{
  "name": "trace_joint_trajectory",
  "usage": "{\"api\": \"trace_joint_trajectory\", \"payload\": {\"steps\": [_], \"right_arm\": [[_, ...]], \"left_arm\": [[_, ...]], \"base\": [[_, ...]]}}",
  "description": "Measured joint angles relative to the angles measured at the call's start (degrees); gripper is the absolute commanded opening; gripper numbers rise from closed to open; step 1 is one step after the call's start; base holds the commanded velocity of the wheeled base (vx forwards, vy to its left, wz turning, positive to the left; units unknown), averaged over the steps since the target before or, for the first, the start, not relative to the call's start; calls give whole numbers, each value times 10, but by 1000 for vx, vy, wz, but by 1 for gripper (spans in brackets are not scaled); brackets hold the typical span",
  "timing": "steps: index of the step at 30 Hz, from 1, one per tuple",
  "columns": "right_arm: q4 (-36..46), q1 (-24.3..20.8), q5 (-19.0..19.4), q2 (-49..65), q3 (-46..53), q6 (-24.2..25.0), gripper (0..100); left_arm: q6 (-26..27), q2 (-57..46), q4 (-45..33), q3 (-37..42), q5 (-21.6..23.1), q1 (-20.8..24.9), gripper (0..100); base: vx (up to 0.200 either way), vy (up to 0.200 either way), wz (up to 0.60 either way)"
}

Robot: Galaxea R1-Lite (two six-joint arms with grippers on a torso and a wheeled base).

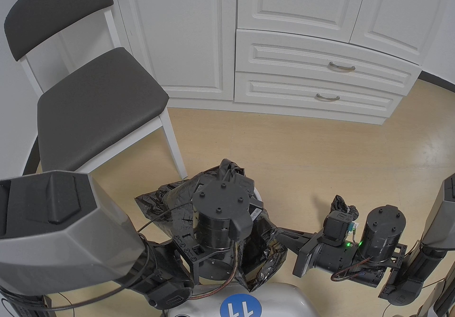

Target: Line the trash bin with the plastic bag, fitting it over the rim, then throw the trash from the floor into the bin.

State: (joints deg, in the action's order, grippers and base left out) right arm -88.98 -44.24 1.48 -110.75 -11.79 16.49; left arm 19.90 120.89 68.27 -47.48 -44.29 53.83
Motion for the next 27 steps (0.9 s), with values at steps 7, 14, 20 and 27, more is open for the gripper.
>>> {"api": "trace_joint_trajectory", "payload": {"steps": [7, 14, 20, 27], "right_arm": [[0, -6, 0, -5, -1, 0, 0], [0, -13, -4, -24, -7, 2, 0], [0, -19, -5, -43, -19, 7, 0], [0, -36, -6, -49, -20, 8, 0]], "left_arm": [[-4, -3, 13, 8, 0, -4, 0], [-5, -2, 39, 24, 1, -3, 0], [-5, -3, 55, 33, 2, -3, 0], [-5, -2, 56, 36, 4, -1, 0]], "base": [[0, 0, 0], [0, 0, 0], [0, 0, 0], [0, 0, 0]]}}
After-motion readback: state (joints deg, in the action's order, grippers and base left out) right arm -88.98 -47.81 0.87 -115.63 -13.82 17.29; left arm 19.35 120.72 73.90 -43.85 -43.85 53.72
